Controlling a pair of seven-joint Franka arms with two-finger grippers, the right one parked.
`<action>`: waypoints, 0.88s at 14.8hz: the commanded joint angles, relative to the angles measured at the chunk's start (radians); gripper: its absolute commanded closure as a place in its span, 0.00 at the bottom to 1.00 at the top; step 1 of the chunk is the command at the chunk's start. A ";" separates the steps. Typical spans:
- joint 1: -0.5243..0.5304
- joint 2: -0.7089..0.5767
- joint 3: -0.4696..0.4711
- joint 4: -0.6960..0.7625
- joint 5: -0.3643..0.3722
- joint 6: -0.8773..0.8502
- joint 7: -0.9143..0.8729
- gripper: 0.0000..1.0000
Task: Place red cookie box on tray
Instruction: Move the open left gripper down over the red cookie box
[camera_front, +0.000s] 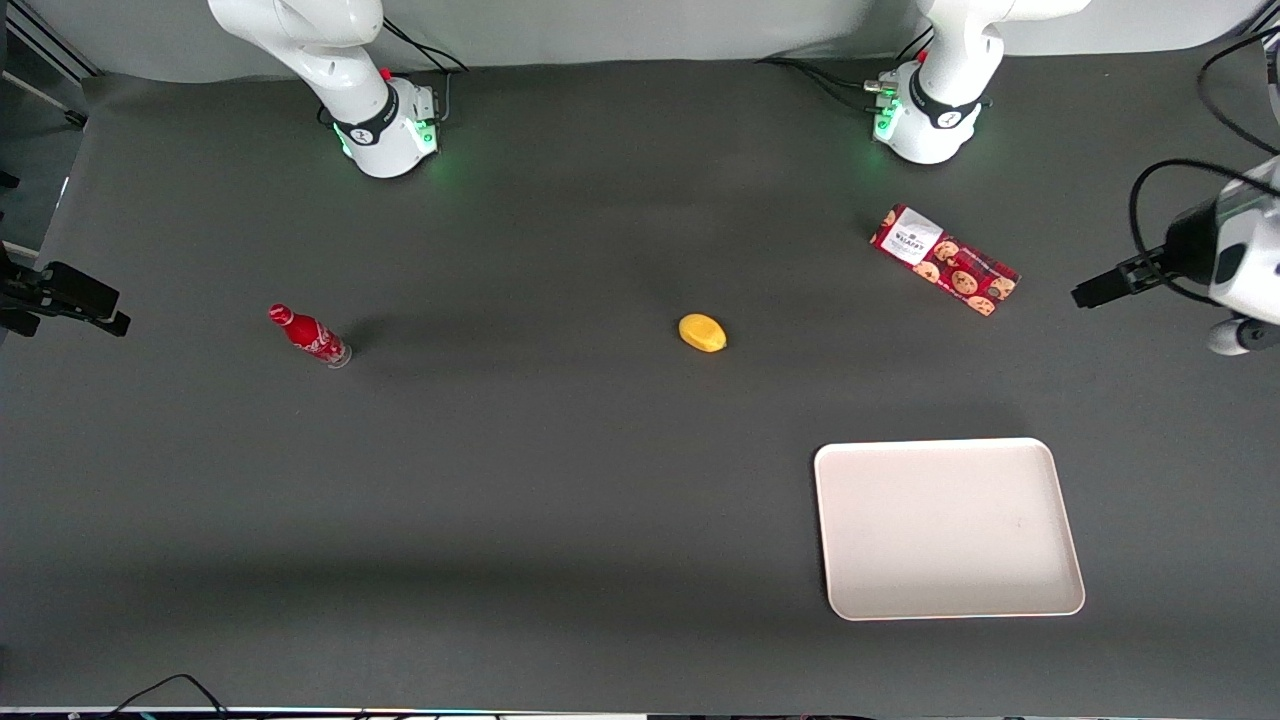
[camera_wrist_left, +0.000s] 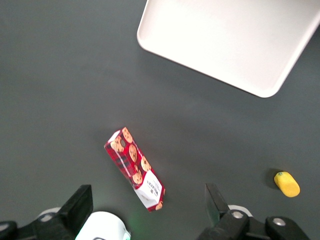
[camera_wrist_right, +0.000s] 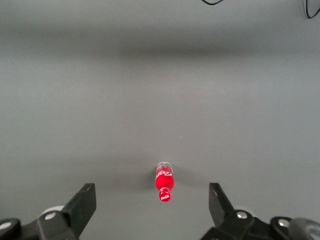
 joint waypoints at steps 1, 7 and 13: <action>-0.016 -0.066 -0.001 -0.189 -0.012 0.052 -0.145 0.00; -0.005 -0.149 -0.033 -0.598 -0.014 0.315 -0.209 0.00; 0.021 -0.177 -0.073 -0.867 -0.015 0.479 -0.209 0.00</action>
